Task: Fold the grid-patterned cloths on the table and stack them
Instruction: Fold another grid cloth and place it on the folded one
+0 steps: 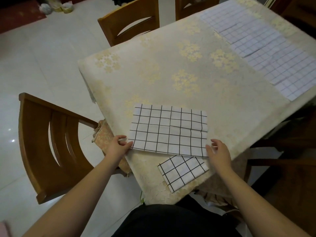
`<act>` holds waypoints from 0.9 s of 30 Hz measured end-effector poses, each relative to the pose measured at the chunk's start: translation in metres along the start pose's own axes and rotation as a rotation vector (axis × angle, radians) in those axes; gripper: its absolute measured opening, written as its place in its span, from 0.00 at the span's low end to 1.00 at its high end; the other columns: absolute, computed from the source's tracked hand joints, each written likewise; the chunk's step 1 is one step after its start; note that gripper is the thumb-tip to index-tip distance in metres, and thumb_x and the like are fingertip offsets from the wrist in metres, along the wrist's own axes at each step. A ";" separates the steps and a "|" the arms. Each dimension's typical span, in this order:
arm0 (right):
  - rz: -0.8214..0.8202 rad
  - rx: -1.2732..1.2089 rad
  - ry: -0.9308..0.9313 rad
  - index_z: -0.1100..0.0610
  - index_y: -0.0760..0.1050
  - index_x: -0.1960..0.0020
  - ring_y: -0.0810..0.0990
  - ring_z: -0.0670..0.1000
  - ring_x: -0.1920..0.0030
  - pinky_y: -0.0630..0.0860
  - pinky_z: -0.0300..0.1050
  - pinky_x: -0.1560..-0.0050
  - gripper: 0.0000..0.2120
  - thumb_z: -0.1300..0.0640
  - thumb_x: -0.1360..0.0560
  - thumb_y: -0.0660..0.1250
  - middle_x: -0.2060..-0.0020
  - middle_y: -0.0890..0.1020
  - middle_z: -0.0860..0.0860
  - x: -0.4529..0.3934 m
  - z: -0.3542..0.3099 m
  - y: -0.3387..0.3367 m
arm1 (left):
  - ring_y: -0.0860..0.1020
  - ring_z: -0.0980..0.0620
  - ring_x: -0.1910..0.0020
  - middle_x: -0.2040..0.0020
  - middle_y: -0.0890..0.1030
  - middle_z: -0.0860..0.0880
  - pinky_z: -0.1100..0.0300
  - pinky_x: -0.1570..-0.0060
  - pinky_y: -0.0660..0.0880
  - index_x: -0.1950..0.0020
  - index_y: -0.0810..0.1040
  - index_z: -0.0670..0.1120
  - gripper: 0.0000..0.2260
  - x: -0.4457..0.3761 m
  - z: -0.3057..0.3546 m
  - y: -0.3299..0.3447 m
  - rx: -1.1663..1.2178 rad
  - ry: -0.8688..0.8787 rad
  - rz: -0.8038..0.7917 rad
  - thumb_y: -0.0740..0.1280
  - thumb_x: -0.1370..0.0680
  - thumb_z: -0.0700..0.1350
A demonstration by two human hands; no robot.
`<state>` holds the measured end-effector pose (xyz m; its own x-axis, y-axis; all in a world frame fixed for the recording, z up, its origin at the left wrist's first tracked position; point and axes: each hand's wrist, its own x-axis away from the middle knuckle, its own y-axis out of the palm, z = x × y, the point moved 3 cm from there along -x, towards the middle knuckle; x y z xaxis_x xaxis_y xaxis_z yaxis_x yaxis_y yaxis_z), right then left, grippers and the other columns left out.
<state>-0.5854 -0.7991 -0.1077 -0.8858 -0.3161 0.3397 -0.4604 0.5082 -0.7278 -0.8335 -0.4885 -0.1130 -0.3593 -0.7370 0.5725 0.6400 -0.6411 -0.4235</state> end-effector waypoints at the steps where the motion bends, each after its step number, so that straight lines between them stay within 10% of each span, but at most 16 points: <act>1: -0.003 0.052 -0.071 0.54 0.71 0.32 0.75 0.53 0.39 0.72 0.51 0.38 0.19 0.50 0.21 0.64 0.37 0.76 0.53 0.000 -0.006 0.003 | 0.81 0.48 0.53 0.50 0.80 0.46 0.56 0.54 0.80 0.36 0.74 0.46 0.22 0.001 0.000 0.001 -0.016 0.004 0.013 0.75 0.27 0.47; 5: -0.171 0.275 -0.378 0.52 0.64 0.25 0.65 0.52 0.28 0.59 0.49 0.29 0.25 0.44 0.19 0.57 0.28 0.69 0.51 0.001 -0.046 0.029 | 0.77 0.52 0.54 0.45 0.77 0.47 0.65 0.59 0.73 0.35 0.73 0.47 0.22 0.008 0.007 0.009 -0.058 0.027 0.075 0.75 0.27 0.45; 11: -0.455 0.613 -0.692 0.49 0.44 0.20 0.40 0.49 0.22 0.39 0.50 0.24 0.31 0.39 0.19 0.46 0.21 0.44 0.47 0.002 -0.093 0.087 | 0.75 0.50 0.50 0.43 0.76 0.48 0.49 0.46 0.77 0.34 0.72 0.49 0.22 0.013 0.008 0.017 -0.054 -0.010 0.105 0.74 0.26 0.45; 27: -0.333 0.716 -0.524 0.46 0.40 0.21 0.37 0.49 0.22 0.37 0.53 0.25 0.30 0.38 0.19 0.42 0.21 0.39 0.46 -0.065 -0.064 0.066 | 0.77 0.49 0.48 0.45 0.78 0.49 0.50 0.48 0.78 0.37 0.74 0.51 0.18 0.010 0.002 0.012 0.109 -0.152 0.091 0.73 0.25 0.44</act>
<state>-0.5617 -0.6936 -0.1397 -0.4966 -0.7640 0.4119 -0.3865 -0.2303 -0.8931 -0.8280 -0.5030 -0.1110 -0.1951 -0.7448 0.6382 0.7382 -0.5399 -0.4044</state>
